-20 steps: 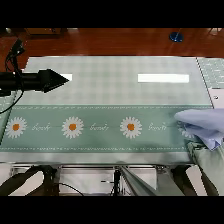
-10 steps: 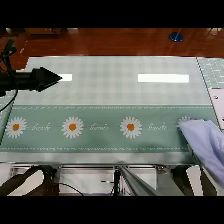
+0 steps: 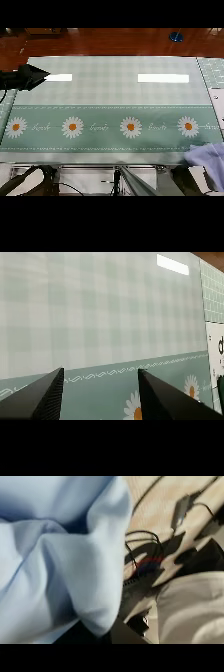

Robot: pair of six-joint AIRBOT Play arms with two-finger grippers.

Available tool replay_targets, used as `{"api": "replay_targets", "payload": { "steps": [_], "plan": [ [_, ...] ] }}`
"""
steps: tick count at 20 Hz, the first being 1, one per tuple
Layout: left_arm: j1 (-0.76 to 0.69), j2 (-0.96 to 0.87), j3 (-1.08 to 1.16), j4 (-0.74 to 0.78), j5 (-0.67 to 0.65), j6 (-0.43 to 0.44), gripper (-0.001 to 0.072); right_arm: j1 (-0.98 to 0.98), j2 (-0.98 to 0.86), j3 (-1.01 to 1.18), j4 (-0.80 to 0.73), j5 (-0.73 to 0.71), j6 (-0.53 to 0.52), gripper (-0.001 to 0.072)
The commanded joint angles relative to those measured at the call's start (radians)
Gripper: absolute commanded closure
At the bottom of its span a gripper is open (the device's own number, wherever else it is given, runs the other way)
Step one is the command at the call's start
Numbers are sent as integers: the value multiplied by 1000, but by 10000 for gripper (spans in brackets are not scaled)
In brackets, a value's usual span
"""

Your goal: Fold the shirts.

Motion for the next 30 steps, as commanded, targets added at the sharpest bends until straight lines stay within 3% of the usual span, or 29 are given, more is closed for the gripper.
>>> {"api": "replay_targets", "payload": {
  "steps": [1,4,6,8,11,13,15,18,19,20,21,23,25,26,30],
  "plan": [
    [10,-1,1,-14,8,-1,162,-102,-24,-3,-74,-29,-24,685],
    [9,-1,1,-14,14,-2,162,-159,-24,-4,-68,-72,-50,670],
    [9,-1,1,-14,14,-1,161,-159,-24,-3,-39,-170,-51,373],
    [10,-1,0,-11,14,2,162,-146,-24,-2,-21,-262,-48,218],
    [9,-1,0,-11,16,3,161,-49,-68,60,27,-365,-32,214],
    [9,-3,0,-11,34,3,160,60,-169,227,191,-375,-34,214],
    [6,-8,0,-12,50,3,157,216,-313,521,477,-410,-2,218],
    [-41,-19,8,-11,132,62,157,501,-523,953,1094,-632,41,273],
    [-80,-27,25,-8,147,62,157,624,-586,1050,1229,-649,13,291],
    [-140,-44,58,31,143,58,157,749,-634,1106,1264,-599,-17,291],
    [-217,-67,103,136,134,14,157,893,-673,1126,1206,-475,-80,291],
    [-379,-122,200,435,105,-135,158,1165,-735,1101,904,-220,-179,291],
    [-523,-188,275,726,50,-277,159,1335,-740,1013,765,-233,-150,300],
    [-566,-215,289,812,11,-304,160,1397,-740,975,732,-230,-146,300],
    [-612,-301,288,879,-171,-360,160,1507,-679,821,729,-262,-123,299]
  ]
}}
